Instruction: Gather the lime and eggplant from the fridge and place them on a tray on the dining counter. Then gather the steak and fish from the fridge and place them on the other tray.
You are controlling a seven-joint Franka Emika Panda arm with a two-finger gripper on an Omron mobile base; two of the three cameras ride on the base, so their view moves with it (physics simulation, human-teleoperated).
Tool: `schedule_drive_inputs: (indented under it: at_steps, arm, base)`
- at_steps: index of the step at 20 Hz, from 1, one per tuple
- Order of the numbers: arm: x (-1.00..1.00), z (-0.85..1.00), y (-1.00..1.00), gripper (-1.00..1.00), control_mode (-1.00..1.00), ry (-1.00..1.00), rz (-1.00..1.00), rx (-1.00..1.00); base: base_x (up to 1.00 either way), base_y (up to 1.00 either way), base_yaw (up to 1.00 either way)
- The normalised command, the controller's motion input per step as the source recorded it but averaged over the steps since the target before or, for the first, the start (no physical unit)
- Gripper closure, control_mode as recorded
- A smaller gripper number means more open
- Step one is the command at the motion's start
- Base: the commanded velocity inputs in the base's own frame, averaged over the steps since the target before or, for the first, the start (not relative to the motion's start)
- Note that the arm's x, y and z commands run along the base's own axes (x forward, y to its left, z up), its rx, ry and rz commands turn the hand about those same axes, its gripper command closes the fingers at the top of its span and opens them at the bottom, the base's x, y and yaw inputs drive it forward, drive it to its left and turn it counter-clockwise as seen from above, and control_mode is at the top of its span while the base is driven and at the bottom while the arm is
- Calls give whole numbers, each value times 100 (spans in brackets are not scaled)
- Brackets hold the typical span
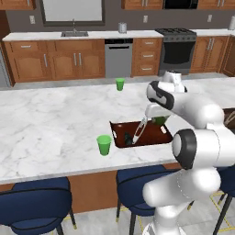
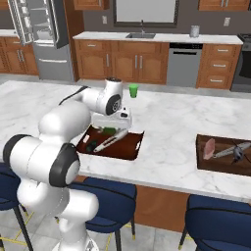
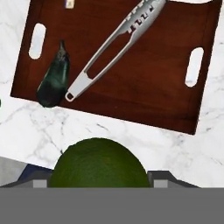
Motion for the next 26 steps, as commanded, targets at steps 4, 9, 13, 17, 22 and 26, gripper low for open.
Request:
schedule_drive_inputs:
  at_steps: [4, 9, 13, 17, 22, 26]
  arm:
    - [18, -50, -7, 100, -100, 0, -3, 0]
    - [34, -43, -9, 100, -100, 0, -6, 0]
    - [45, -38, -14, 100, -100, 0, -4, 0]
    - [38, -35, -13, 100, -100, 1, -3, 0]
    - [26, -31, -9, 100, -100, 3, -3, 0]
    - [21, -24, -4, 100, -100, 4, 0, 0]
  base:
    - [0, 0, 0]
    - [0, 0, 0]
    - [0, 0, 0]
    - [0, 0, 0]
    - [0, 0, 0]
    - [0, 0, 0]
